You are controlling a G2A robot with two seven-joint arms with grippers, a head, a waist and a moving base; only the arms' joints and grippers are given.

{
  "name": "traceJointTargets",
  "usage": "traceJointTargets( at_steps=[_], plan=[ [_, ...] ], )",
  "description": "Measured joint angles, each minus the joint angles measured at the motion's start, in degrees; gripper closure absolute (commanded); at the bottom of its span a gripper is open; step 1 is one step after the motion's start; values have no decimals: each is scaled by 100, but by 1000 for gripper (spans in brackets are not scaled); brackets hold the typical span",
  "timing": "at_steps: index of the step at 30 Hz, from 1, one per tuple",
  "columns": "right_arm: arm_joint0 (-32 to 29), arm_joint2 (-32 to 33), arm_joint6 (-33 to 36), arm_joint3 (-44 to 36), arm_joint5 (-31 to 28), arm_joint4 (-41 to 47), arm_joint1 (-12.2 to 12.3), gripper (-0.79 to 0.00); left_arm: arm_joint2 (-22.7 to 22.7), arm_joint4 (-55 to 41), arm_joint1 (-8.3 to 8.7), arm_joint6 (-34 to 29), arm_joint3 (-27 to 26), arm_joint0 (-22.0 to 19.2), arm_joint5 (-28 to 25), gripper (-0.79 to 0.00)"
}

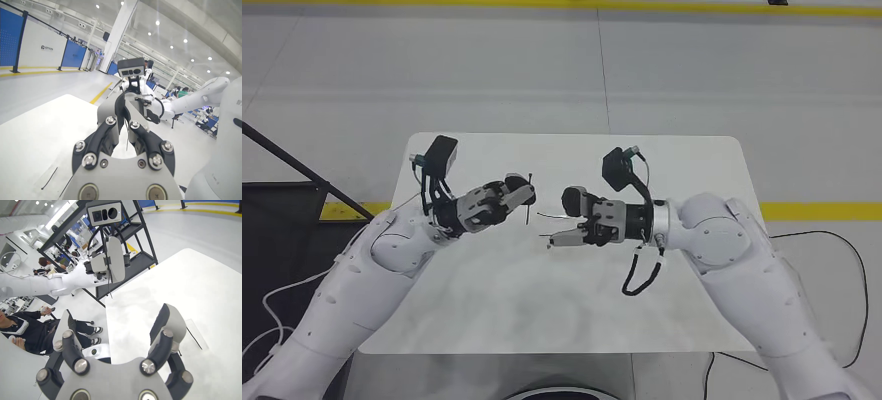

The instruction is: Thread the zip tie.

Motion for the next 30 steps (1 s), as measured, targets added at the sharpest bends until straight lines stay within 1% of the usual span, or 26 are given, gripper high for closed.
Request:
traceJointTargets(
  at_steps=[9,13,14,19,23,24,25,27,29,30],
  plan=[
    [-29,-31,-21,-35,50,-87,-2,-785,-1,2,1,-2,4,-1,0,0],
    [-33,-234,-178,-62,53,-327,-52,-785,6,178,-34,39,-96,73,237,0],
    [-9,-278,-217,-43,37,-342,-68,-773,11,247,-50,80,-108,85,272,0],
    [127,-431,-366,99,-60,-339,-136,-594,76,464,-153,373,-44,94,205,0],
    [195,-486,-389,200,-118,-315,-167,-536,114,526,-224,523,47,68,108,0],
    [213,-493,-383,224,-122,-302,-173,-502,120,528,-237,532,70,59,86,0],
    [229,-500,-379,245,-127,-290,-178,-493,122,532,-248,537,90,50,65,0],
    [251,-514,-378,283,-145,-254,-190,-431,113,538,-270,542,127,40,19,0],
    [267,-524,-366,315,-180,-209,-199,-388,98,534,-289,546,151,39,-2,0],
    [274,-528,-356,328,-197,-185,-203,-379,92,530,-296,544,157,40,-2,0]
  ],
)
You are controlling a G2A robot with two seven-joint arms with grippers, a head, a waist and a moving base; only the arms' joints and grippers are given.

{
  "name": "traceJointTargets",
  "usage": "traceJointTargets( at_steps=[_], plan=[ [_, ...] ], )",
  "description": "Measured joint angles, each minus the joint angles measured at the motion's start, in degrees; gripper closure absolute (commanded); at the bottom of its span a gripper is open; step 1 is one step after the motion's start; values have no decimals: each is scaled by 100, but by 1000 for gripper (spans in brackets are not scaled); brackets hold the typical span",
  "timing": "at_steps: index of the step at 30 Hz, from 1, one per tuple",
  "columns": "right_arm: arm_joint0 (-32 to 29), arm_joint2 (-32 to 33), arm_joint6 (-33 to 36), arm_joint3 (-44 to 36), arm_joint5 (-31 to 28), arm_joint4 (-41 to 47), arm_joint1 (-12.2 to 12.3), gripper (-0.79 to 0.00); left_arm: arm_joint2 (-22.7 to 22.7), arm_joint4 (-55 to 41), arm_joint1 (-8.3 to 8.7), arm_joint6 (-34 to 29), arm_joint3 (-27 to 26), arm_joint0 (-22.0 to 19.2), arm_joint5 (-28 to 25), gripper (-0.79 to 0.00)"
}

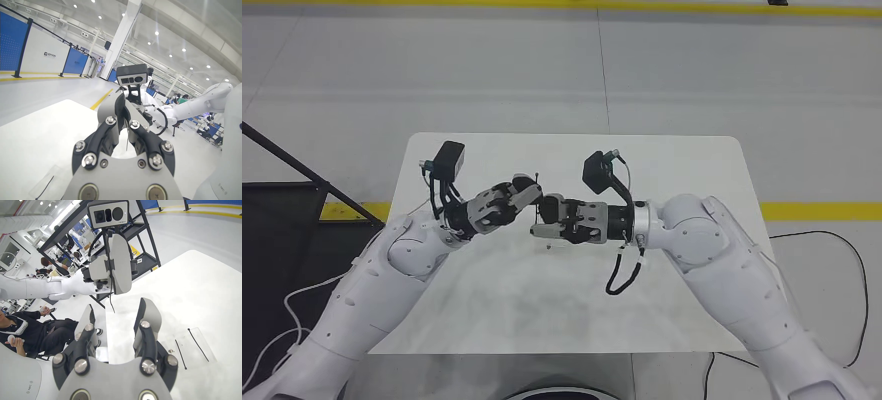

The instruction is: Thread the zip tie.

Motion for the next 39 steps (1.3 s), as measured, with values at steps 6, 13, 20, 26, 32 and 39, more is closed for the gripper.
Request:
traceJointTargets(
  at_steps=[6,13,20,26,32,39],
  plan=[
    [58,-28,93,54,-38,78,-21,-342,-35,-20,-46,-26,28,8,2,0],
    [90,-35,101,83,-45,84,-42,-292,-69,-26,-94,-80,39,26,2,0],
    [113,-49,130,116,-47,102,-61,-166,-104,-25,-134,-127,41,48,2,0],
    [129,-47,120,156,-64,113,-76,-58,-137,-22,-170,-151,62,55,2,0],
    [127,-34,134,164,-68,113,-84,0,-172,-23,-204,-166,75,70,2,0],
    [118,-18,151,158,-66,100,-91,0,-214,-60,-236,-208,86,91,2,-145]
  ],
)
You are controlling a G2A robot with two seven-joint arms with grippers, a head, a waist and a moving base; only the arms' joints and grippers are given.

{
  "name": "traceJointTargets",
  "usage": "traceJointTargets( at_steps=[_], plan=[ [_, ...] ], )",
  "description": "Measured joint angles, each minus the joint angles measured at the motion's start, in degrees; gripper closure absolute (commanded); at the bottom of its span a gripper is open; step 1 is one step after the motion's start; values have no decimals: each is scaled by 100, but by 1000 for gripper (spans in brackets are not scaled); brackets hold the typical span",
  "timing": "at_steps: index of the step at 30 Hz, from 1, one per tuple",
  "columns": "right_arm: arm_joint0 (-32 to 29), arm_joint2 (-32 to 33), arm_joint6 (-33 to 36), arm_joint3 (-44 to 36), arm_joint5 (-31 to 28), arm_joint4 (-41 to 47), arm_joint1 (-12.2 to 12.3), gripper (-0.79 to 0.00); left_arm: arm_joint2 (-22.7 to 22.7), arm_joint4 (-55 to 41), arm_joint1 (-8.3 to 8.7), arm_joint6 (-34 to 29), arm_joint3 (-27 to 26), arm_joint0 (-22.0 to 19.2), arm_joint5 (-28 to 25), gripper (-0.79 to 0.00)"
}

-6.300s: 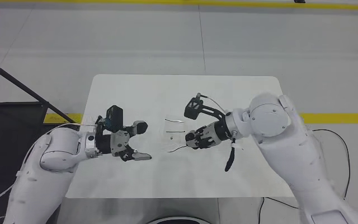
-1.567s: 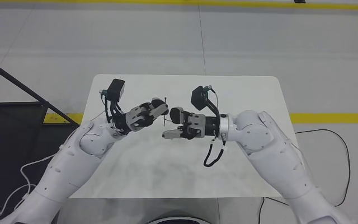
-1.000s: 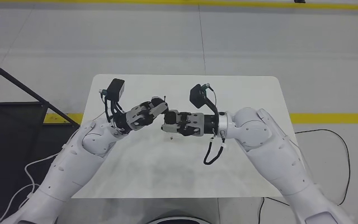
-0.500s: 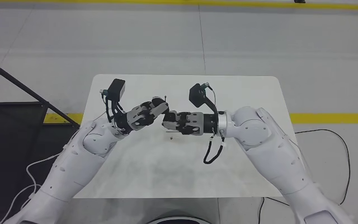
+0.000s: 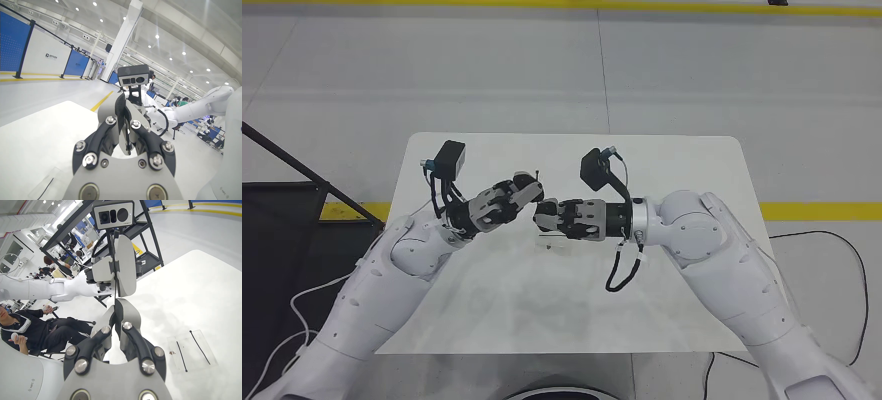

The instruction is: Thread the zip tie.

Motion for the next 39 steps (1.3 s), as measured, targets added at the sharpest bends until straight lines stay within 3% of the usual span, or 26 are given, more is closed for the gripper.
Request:
traceJointTargets(
  at_steps=[21,23,26,35,36,38,39],
  plan=[
    [17,-1,204,-30,104,-16,-17,0,-102,-181,-63,-263,-13,31,0,-139],
    [20,-4,212,-24,112,-12,-20,0,-110,-184,-71,-276,-9,32,0,-120],
    [28,-5,221,-9,119,-16,-25,0,-119,-193,-81,-297,1,35,0,-3],
    [32,5,241,8,128,0,-34,0,-154,-191,-114,-341,23,38,0,0],
    [32,8,245,8,132,3,-34,-22,-156,-192,-117,-344,28,38,0,0],
    [36,18,255,18,159,20,-35,-376,-163,-197,-126,-347,41,37,0,0],
    [38,26,255,26,182,32,-35,-606,-167,-197,-129,-347,49,36,0,0]
  ],
)
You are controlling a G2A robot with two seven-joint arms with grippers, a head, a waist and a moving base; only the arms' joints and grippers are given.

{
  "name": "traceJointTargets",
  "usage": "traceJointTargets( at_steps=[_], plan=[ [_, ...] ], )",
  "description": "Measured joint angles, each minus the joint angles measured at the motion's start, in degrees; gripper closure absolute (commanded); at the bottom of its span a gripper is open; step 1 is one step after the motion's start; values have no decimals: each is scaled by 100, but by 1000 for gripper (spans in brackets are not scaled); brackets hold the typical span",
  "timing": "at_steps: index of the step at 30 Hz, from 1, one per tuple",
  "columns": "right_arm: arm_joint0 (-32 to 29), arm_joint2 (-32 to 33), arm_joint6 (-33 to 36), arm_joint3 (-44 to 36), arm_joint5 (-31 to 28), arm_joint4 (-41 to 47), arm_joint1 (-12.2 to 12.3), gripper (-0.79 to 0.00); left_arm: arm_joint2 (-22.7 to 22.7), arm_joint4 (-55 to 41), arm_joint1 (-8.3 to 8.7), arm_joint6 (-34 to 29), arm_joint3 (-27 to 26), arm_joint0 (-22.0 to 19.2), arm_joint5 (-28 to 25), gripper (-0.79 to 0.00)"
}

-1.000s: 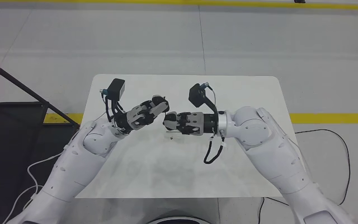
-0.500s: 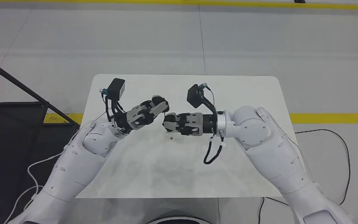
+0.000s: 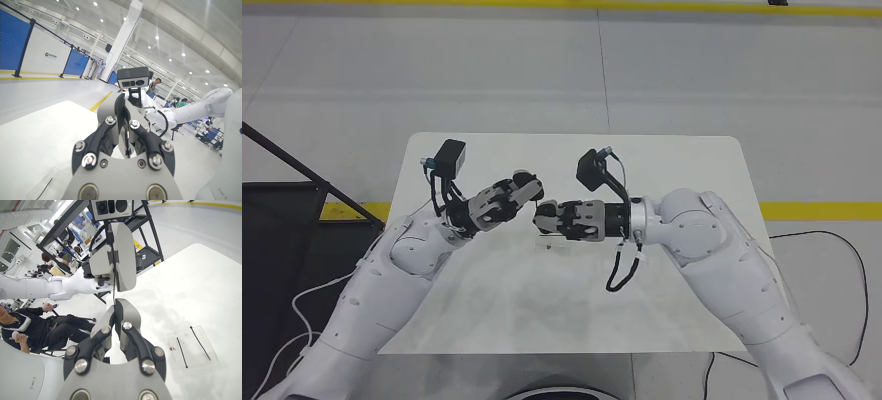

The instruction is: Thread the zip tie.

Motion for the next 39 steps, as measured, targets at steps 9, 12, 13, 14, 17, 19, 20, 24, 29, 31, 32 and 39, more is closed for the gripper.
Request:
traceJointTargets(
  at_steps=[9,12,13,14,17,19,20,24,29,31,32,39],
  plan=[
    [-162,242,304,41,463,-129,91,-785,-286,423,-13,235,172,135,0,0],
    [-186,294,671,143,885,-215,136,-785,-400,570,-8,357,234,261,0,0],
    [-173,287,805,181,1102,-283,145,-785,-433,600,-5,394,255,312,0,0],
    [-162,275,874,199,1236,-333,148,-785,-455,609,-3,416,265,350,0,0],
    [-153,200,1048,269,1586,-570,154,-785,-513,512,11,462,256,470,0,0],
    [-134,136,1202,276,1836,-700,153,-785,-556,373,29,448,209,545,0,0],
    [-130,128,1228,276,1893,-714,153,-785,-569,310,38,429,183,572,0,0],
    [-129,130,1228,275,1882,-708,153,-785,-574,270,43,409,163,588,0,0],
    [-130,130,1227,275,1881,-708,153,-785,-573,274,42,411,165,587,0,0],
    [-130,130,1227,275,1881,-708,153,-785,-573,274,42,411,165,587,0,0],
    [-130,130,1227,275,1881,-708,153,-785,-573,274,42,411,165,587,0,0],
    [-183,-51,1226,224,2365,-1065,132,-785,-737,677,11,726,-26,695,283,0]
  ],
)
